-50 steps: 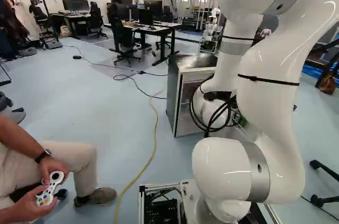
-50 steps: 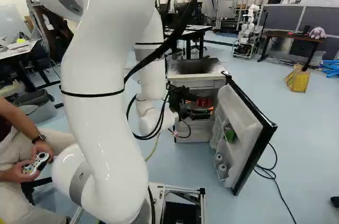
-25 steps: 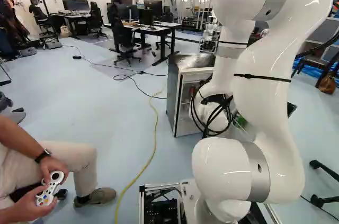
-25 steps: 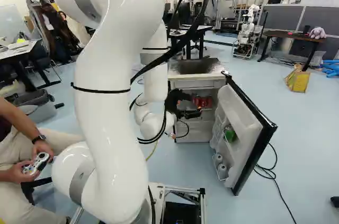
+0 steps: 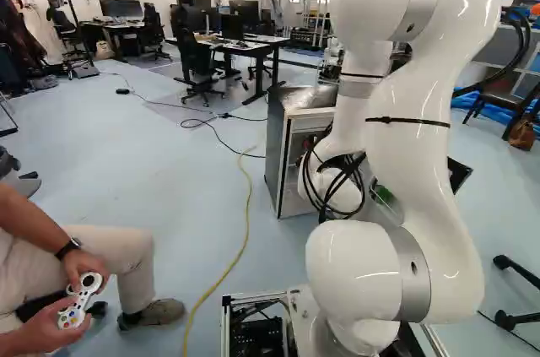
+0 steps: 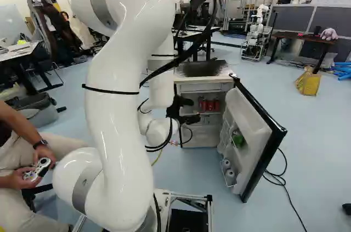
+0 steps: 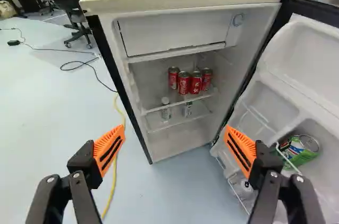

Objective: Grab a drink from the fridge

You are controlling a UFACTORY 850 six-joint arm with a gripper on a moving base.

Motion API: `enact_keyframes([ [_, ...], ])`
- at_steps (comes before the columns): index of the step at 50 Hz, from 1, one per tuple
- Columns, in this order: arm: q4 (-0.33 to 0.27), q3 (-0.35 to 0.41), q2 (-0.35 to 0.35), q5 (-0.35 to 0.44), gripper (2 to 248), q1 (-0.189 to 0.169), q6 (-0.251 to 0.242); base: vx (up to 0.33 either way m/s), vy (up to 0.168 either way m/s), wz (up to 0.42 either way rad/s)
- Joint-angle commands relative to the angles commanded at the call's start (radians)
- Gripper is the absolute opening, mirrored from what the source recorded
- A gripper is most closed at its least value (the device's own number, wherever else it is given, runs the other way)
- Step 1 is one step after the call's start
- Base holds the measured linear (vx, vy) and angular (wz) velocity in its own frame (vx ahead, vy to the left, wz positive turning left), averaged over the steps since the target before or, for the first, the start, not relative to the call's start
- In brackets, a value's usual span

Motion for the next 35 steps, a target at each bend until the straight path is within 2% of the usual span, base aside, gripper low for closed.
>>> enact_keyframes([
  [19,0.000,-0.031,-0.072,0.000,247,0.013,0.000,0.000,0.000,0.000],
  [35,0.000,-0.087,-0.147,0.000,247,0.018,0.000,0.000,0.000,0.000],
])
